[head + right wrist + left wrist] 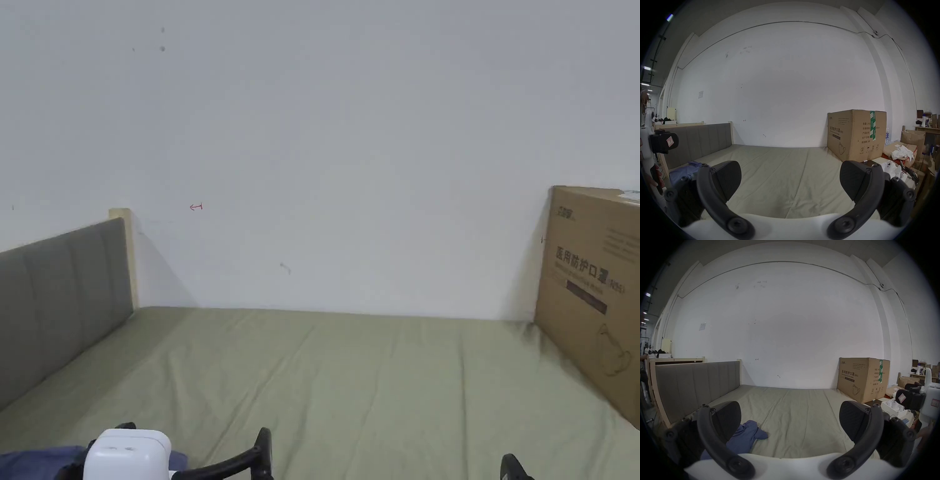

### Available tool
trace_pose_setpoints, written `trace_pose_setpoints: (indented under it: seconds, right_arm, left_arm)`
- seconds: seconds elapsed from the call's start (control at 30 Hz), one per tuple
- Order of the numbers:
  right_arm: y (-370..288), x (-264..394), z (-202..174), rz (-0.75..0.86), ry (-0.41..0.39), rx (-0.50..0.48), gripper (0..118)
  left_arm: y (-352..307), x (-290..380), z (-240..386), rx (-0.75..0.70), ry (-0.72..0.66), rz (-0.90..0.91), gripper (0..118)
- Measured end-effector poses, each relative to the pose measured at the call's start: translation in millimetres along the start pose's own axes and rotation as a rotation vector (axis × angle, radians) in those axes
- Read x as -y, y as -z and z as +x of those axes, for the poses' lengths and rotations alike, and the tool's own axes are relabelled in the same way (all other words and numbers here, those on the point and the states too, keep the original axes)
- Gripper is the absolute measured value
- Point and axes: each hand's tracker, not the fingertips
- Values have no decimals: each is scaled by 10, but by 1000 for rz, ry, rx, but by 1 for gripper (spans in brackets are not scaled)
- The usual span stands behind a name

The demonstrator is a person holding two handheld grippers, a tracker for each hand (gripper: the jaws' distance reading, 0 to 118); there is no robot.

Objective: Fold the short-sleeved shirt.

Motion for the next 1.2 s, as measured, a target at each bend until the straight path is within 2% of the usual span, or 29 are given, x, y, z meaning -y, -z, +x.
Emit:
trace_pose_setpoints:
  seconds: [0.5, 0.53, 0.57, 0.6, 0.63, 0.7, 0.73, 0.77, 0.8, 0.83, 0.87, 0.9, 0.93, 0.97, 1.03, 1.1, 1.17, 1.2]
  right_arm:
    - [11, -30, -3, -7, 16, -3, 118]
    - [1, -32, 26, 4, 42, 4, 118]
    - [-5, -26, 77, 18, 106, 5, 118]
    - [-6, -16, 152, 22, 190, 3, 118]
    - [3, 10, 285, 20, 345, -4, 118]
    - [13, 170, 616, -3, 804, 4, 118]
    - [10, 348, 793, -13, 1099, 31, 118]
    - [-4, 588, 957, -51, 1415, 95, 118]
    - [-22, 799, 1066, -69, 1641, 137, 118]
    - [-49, 1033, 1124, -104, 1871, 201, 118]
    - [-79, 1224, 1151, -145, 2016, 233, 118]
    - [-97, 1330, 1143, -158, 2038, 229, 118]
    - [-129, 1451, 1138, -177, 2046, 230, 118]
    - [-135, 1465, 1157, -191, 1971, 218, 118]
    - [-145, 1420, 1179, -216, 1851, 204, 118]
    - [-100, 1283, 1173, -178, 1746, 127, 118]
    - [-37, 1085, 1235, -140, 1597, 51, 118]
    - [-22, 898, 1180, -108, 1460, 8, 118]
  left_arm:
    - [1, -50, 11, -34, 36, -5, 118]
    - [5, -66, 49, -53, 94, 4, 118]
    - [11, -86, 112, -63, 167, 15, 118]
    - [14, -103, 177, -65, 244, 26, 118]
    - [16, -113, 269, -82, 368, 44, 118]
    - [62, -42, 504, -154, 737, 76, 118]
    - [110, 77, 635, -201, 1013, 90, 118]
    - [154, 281, 715, -266, 1345, 140, 118]
    - [192, 492, 717, -316, 1615, 206, 118]
    - [202, 626, 670, -317, 1809, 282, 118]
    - [197, 690, 631, -262, 1787, 281, 118]
    - [154, 637, 676, -185, 1684, 235, 118]
    - [118, 576, 717, -124, 1497, 164, 118]
    - [111, 555, 729, -111, 1399, 139, 118]
    - [19, 308, 782, -154, 1343, 144, 118]
    - [-19, 167, 795, -113, 1230, 120, 118]
    - [-18, -8, 762, -53, 1039, 70, 118]
    - [-26, -104, 744, -55, 949, 75, 118]
